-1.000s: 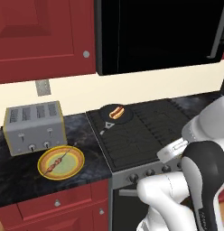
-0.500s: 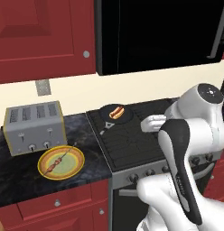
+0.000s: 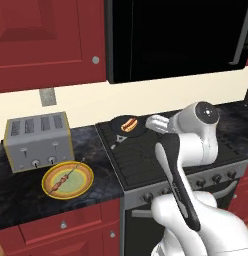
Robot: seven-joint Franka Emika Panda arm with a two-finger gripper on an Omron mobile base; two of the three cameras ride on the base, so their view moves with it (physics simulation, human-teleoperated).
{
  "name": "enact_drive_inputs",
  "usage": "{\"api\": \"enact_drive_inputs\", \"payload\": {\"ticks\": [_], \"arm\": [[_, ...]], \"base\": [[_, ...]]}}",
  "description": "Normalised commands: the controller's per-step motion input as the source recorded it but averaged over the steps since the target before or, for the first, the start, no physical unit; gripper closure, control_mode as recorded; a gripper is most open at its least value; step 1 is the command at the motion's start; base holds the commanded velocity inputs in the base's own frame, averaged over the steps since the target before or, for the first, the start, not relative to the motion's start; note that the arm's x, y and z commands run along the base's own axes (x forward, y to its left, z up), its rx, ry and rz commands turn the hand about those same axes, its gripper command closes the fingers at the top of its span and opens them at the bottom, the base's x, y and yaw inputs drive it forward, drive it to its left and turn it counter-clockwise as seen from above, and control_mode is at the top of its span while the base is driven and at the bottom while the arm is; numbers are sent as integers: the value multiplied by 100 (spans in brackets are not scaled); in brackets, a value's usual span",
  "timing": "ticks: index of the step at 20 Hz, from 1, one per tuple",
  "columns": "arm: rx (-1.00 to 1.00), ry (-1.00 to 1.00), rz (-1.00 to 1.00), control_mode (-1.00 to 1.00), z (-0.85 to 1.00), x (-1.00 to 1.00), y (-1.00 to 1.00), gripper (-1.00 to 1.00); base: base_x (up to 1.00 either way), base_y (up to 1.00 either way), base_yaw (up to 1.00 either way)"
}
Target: Place the cold items (sweet potato and peach) from the fridge in one tupperware on the dining counter. Place the warm items (hot dog and kebab skewer) in the stove area in another tupperware.
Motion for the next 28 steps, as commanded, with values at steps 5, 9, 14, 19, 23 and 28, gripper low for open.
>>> {"api": "enact_drive_inputs", "payload": {"ticks": [5, 9, 14, 19, 23, 28], "arm": [[0, 12, -15, -100, -9, 91, 4, -100], [0, 8, -3, -100, -27, 80, 7, -100], [-1, 1, 0, -100, -27, 72, 14, -100], [-2, 0, -1, -100, -28, 67, 18, -100], [0, 2, -6, -100, -31, 69, 3, -100], [0, 10, -1, -100, -26, 67, 0, -100]], "base": [[0, 0, 0], [0, 0, 0], [0, 0, 0], [0, 0, 0], [0, 0, 0], [0, 0, 0]]}}
